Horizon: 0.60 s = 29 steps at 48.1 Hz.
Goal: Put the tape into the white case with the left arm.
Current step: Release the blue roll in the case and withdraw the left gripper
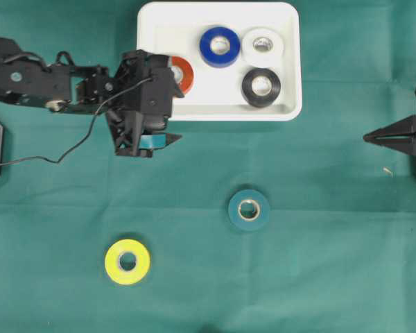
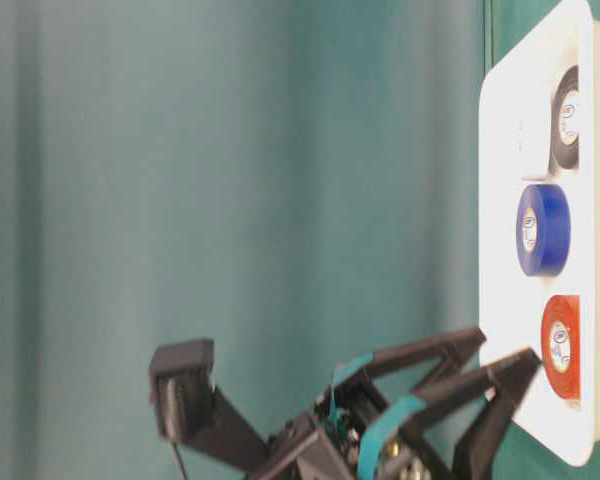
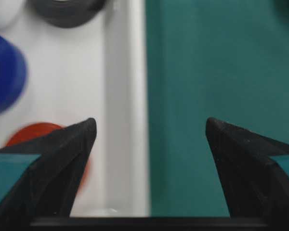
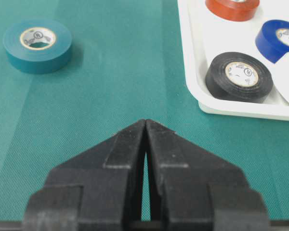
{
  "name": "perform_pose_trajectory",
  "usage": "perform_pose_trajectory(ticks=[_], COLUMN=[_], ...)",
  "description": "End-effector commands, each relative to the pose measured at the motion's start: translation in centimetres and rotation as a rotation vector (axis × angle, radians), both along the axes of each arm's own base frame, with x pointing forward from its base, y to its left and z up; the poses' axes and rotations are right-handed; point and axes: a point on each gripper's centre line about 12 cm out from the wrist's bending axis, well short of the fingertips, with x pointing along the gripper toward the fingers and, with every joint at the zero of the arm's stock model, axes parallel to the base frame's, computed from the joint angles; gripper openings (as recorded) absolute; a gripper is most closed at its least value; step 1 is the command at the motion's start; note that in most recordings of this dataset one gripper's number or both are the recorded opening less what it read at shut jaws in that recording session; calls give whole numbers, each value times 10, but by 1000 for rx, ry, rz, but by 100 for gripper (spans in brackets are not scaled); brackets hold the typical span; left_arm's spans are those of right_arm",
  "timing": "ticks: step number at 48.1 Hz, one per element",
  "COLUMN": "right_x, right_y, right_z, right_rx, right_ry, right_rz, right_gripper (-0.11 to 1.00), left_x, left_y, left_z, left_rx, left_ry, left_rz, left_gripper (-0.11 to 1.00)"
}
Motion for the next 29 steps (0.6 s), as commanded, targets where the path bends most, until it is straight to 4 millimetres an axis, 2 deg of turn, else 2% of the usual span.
perform_pose_trajectory(ticks=[1,9,29], right_x=[2,2,2], right_y=[0,0,0], right_z=[4,4,4], right_rx=[-2,-2,-2], right_ry=[-14,-14,-14], right_rz=[0,0,0], right_gripper=[-9,-9,-9], left_x=[-4,-15,-27], left_y=[-9,-22,-32], left_z=[12,14,19], left_rx=[-11,-28,-50], left_ry=[-43,-66,-113], left_rz=[-10,-30,-37], left_gripper=[100,100,100])
